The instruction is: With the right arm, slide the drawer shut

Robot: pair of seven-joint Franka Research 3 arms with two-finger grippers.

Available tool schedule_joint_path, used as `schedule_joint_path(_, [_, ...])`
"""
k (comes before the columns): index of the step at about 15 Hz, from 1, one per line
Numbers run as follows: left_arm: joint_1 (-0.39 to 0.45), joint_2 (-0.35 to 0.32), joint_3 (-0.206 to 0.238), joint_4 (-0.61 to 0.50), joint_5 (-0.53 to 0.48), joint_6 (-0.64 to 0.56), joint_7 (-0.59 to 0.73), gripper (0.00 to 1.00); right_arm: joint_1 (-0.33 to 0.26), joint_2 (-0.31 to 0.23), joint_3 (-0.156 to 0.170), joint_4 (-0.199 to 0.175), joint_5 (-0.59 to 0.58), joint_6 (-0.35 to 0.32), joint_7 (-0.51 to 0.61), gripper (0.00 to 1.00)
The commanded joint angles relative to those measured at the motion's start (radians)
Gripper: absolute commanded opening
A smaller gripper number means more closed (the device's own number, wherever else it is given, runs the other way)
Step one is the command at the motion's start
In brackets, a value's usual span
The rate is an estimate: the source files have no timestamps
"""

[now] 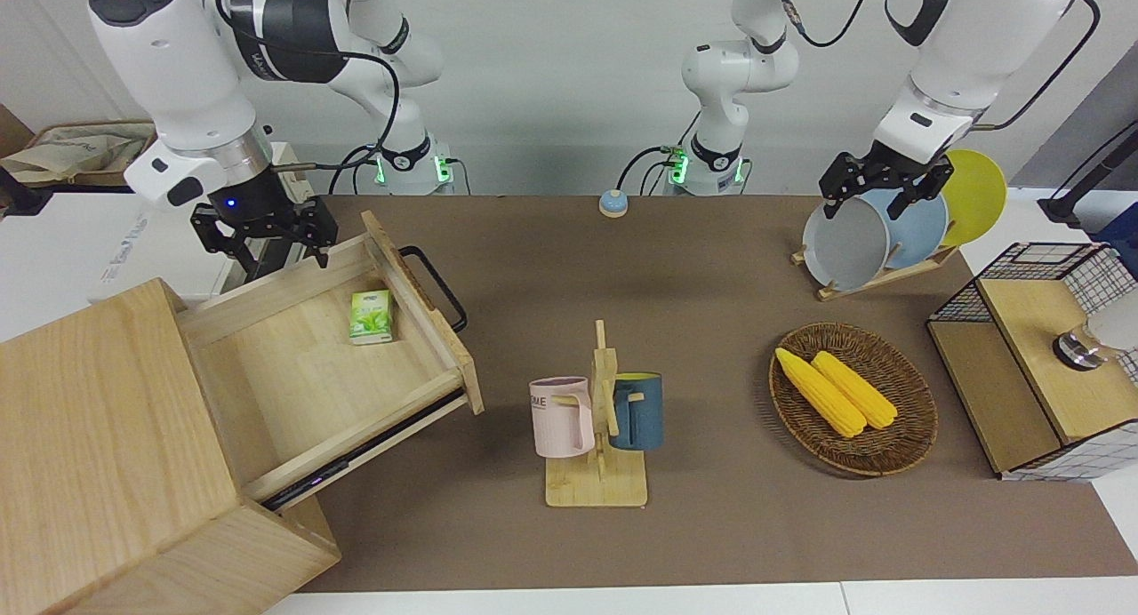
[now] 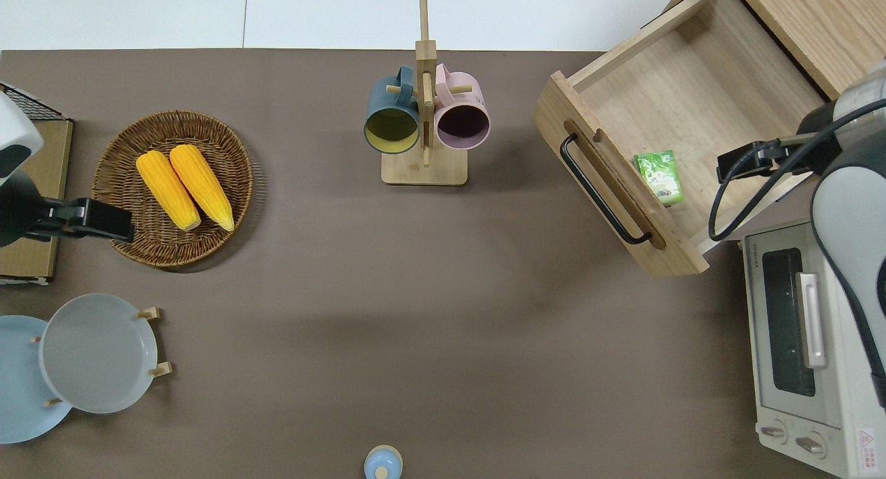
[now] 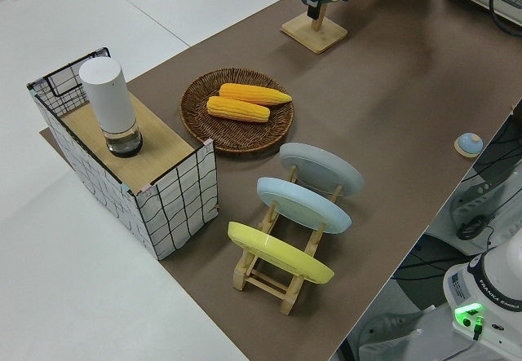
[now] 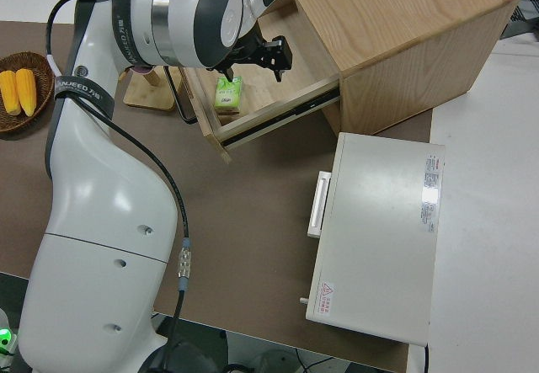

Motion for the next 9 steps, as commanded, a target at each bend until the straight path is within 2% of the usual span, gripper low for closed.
schedule_joint_path(1, [-0.007, -0.004, 0.000, 0.010, 0.018, -0.018, -0.010, 0.99, -0.136, -0.034, 0.151, -0.009, 0.011, -0.006, 0.015, 0.987])
schedule_joint_path(3, [-0.007, -0.004, 0.000, 0.010, 0.018, -0.018, -0.010, 0.99, -0.137, -0.034, 0.152, -0.009, 0.011, -0.014, 0.015, 0.987])
schedule_joint_path(7, [-0.007, -0.004, 0.000, 0.009, 0.018, -0.018, -0.010, 0.99, -0.136, -0.045, 0.144, -0.009, 0.011, -0.072, 0.015, 0.987])
schedule_joint_path(8, [-0.007, -0.004, 0.000, 0.009, 0.018, -0.018, -0.010, 0.99, -0.136, -0.062, 0.145, -0.015, 0.009, -0.070, 0.017, 0.987])
schedule_joint_path(9, [-0.007, -0.004, 0.000, 0.009, 0.018, -0.018, -0.010, 0.99, -0.136, -0.085, 0.147, -0.036, 0.003, -0.069, 0.023, 0.987])
